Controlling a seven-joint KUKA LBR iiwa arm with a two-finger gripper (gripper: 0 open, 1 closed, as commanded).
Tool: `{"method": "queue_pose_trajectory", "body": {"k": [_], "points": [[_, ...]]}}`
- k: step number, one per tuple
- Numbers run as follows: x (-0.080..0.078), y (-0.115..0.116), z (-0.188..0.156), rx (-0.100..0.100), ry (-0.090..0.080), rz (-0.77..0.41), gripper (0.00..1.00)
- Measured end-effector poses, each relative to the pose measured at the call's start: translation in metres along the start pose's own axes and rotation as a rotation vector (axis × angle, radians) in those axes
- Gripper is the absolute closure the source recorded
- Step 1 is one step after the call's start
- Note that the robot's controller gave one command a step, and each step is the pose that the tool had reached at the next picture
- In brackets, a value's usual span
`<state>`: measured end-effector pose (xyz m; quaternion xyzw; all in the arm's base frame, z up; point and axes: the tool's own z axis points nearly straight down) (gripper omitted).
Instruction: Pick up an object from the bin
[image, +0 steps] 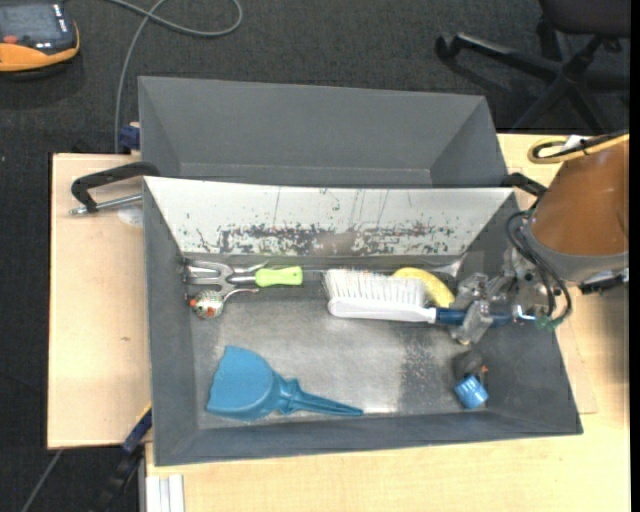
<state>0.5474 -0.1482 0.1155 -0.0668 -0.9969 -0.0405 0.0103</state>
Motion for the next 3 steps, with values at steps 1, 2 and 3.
{"method": "queue_pose_trajectory", "body": {"k": [1,2,3], "points": [[0.007,0.065,-0.059,-0.003,-0.009,0.142,1.00],[-0.015,0.050,-0.145,-0.005,-0.013,0.535,1.00],[-0.020,0.013,0.012,-0.003,-0.005,0.463,1.00]]}}
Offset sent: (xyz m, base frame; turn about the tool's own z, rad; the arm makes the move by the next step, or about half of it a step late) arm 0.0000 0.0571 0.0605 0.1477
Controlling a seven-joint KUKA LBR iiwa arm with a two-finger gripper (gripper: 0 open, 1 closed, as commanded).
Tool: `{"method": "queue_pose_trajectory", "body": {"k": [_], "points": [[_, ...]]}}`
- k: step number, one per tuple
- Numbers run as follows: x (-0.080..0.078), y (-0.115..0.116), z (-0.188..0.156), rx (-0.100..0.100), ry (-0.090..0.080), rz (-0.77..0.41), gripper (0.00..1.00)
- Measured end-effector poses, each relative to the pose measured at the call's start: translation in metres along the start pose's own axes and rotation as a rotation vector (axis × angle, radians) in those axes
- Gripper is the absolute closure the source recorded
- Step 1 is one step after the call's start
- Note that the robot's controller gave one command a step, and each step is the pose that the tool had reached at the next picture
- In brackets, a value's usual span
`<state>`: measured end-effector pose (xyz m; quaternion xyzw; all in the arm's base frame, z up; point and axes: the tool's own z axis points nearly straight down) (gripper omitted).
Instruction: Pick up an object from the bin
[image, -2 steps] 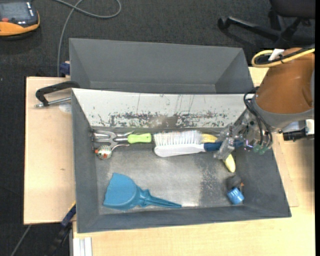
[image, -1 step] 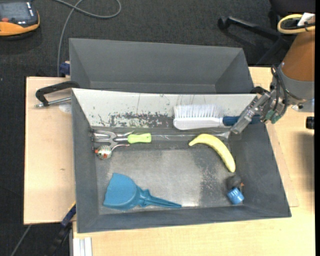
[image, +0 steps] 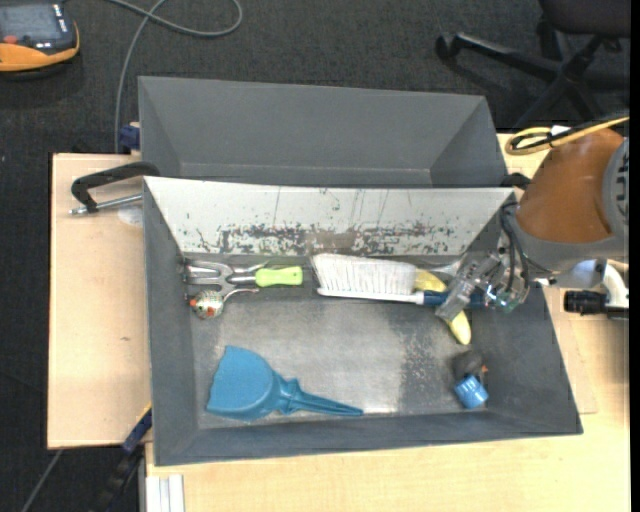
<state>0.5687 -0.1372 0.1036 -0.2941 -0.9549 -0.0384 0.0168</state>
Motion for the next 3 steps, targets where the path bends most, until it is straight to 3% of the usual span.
{"method": "queue_pose_trajectory", "body": {"k": [1,2,3], "points": [[0.030,-0.028,-0.055,0.002,0.003,0.500,1.00],[0.060,0.033,-0.083,0.001,0.003,0.379,1.00],[0.033,-0.008,-0.067,0.009,0.013,0.726,1.00]]}}
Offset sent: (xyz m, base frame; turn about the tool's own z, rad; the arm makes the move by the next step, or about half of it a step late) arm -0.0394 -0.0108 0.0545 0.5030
